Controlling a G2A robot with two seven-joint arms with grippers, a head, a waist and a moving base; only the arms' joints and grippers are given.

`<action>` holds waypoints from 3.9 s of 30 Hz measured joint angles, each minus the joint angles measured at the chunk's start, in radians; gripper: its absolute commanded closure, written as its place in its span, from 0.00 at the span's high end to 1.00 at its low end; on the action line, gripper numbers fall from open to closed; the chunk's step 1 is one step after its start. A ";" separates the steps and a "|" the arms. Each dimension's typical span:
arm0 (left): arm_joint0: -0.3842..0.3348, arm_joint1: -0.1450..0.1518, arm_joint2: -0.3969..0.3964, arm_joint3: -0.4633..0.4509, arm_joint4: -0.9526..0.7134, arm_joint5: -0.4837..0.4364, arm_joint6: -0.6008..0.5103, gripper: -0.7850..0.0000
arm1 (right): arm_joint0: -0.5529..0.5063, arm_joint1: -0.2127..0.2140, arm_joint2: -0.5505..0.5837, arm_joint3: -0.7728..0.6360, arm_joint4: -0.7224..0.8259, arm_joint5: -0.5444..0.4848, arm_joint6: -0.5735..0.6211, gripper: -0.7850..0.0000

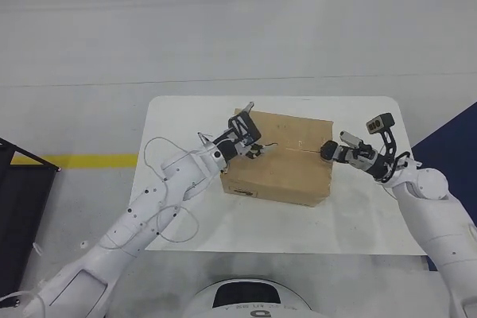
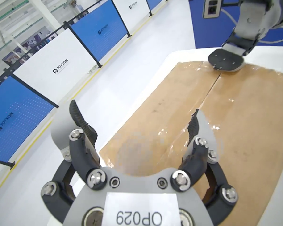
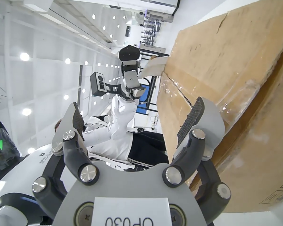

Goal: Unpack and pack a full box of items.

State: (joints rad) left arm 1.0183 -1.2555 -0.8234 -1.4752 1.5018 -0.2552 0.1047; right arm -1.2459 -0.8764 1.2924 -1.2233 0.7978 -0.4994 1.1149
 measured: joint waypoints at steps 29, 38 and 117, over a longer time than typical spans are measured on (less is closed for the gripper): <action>0.302 0.082 -0.445 -0.099 -0.211 -0.128 -0.019 1.00 | 0.183 -0.044 -0.085 0.137 -0.098 0.144 0.095 1.00; 0.309 0.098 -0.431 0.055 0.041 -0.149 -0.070 1.00 | 0.183 -0.044 -0.085 0.137 -0.096 0.143 0.094 1.00; 0.136 -0.088 -0.225 -0.308 -0.536 0.000 -0.181 1.00 | 0.183 -0.044 -0.085 0.137 -0.096 0.143 0.094 1.00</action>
State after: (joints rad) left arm 1.1546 -1.3437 -1.0480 -1.7833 0.9655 -0.2556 -0.0760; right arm -1.0631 -0.9207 1.2075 -1.0862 0.7019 -0.3559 1.2088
